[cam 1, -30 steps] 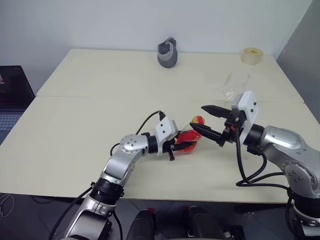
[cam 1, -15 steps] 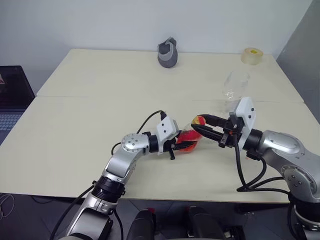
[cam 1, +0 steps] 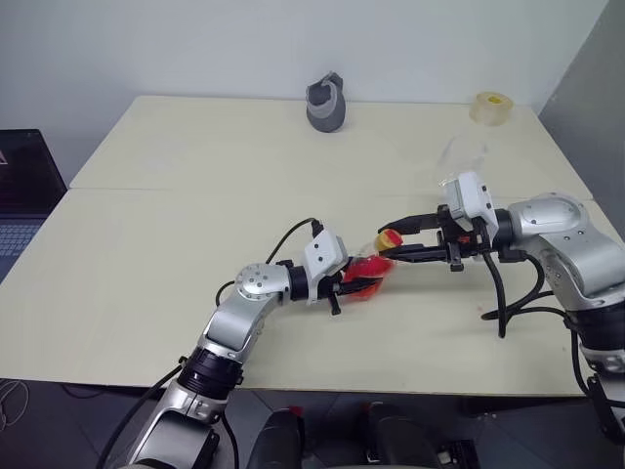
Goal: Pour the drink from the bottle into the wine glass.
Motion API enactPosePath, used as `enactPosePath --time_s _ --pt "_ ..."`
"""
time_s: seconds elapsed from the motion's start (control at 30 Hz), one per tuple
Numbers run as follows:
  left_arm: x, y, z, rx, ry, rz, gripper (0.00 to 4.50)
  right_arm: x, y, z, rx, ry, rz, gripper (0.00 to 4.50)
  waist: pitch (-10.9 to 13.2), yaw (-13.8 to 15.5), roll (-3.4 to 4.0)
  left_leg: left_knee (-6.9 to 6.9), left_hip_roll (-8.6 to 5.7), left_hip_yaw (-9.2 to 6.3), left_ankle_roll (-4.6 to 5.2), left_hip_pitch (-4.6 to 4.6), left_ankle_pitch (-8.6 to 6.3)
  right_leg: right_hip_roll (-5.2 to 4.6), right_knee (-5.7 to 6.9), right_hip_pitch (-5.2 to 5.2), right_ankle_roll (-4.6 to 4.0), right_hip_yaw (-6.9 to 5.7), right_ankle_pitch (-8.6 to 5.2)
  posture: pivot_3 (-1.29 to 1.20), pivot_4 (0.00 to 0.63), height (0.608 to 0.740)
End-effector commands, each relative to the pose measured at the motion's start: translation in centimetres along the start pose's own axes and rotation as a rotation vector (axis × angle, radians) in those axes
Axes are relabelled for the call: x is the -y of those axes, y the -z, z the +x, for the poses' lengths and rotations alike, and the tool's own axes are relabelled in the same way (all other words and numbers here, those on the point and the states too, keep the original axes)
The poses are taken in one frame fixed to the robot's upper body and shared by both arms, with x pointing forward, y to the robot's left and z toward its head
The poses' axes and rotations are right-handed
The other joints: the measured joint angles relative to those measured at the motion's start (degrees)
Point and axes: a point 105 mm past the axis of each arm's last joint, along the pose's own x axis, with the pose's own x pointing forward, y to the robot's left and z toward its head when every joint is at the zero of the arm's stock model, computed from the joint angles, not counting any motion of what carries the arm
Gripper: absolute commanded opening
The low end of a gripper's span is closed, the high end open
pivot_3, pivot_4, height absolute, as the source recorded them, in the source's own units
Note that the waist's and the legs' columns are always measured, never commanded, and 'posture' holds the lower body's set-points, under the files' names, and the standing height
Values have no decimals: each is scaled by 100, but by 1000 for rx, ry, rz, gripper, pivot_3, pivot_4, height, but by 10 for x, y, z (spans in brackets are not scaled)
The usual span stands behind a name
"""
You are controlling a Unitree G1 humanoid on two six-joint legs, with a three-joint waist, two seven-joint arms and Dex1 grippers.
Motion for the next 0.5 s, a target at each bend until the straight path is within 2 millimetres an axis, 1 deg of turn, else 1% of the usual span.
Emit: enactPosePath --time_s 0.03,0.1,0.13,0.27,0.37,0.43,0.5 --pt "14 -22 2 90 52 44 1083 42 -8 -22 -84 167 -148 1254 2 -5 1 1 0 -4 0 0 0 -2 1 -1 -1 1 0 0 150 740" --pt "9 -24 3 103 13 34 1080 39 -16 -22 -58 152 -141 1254 3 11 2 2 1 -18 0 -1 0 -3 2 -1 0 0 0 0 150 740" --pt "6 -22 4 108 -14 31 1078 31 -20 -23 -26 150 -112 1254 3 28 2 1 -1 -22 -1 -3 0 -5 1 -1 0 -3 0 0 150 740" --pt "1 -24 7 136 -64 29 1055 -2 -34 -29 69 248 -5 2659 4 235 1 2 -12 -44 -3 -28 0 -21 -22 0 3 -24 -2 0 150 740" --pt "1 -24 7 143 -70 17 1051 -23 -46 -23 89 318 1 3776 4 226 3 5 -14 -30 -3 -28 0 -24 -25 -2 6 -6 1 0 150 740" --pt "2 -25 8 144 -62 20 1050 -30 -50 -18 96 382 -9 4482 4 180 3 6 -13 -26 -2 -17 0 -22 -12 0 7 -2 1 0 150 740" --pt "2 -26 11 147 -53 18 1050 -36 -47 -11 89 447 -23 4500 3 160 4 5 -9 -28 -1 -6 0 -13 0 2 7 -3 1 0 150 740"
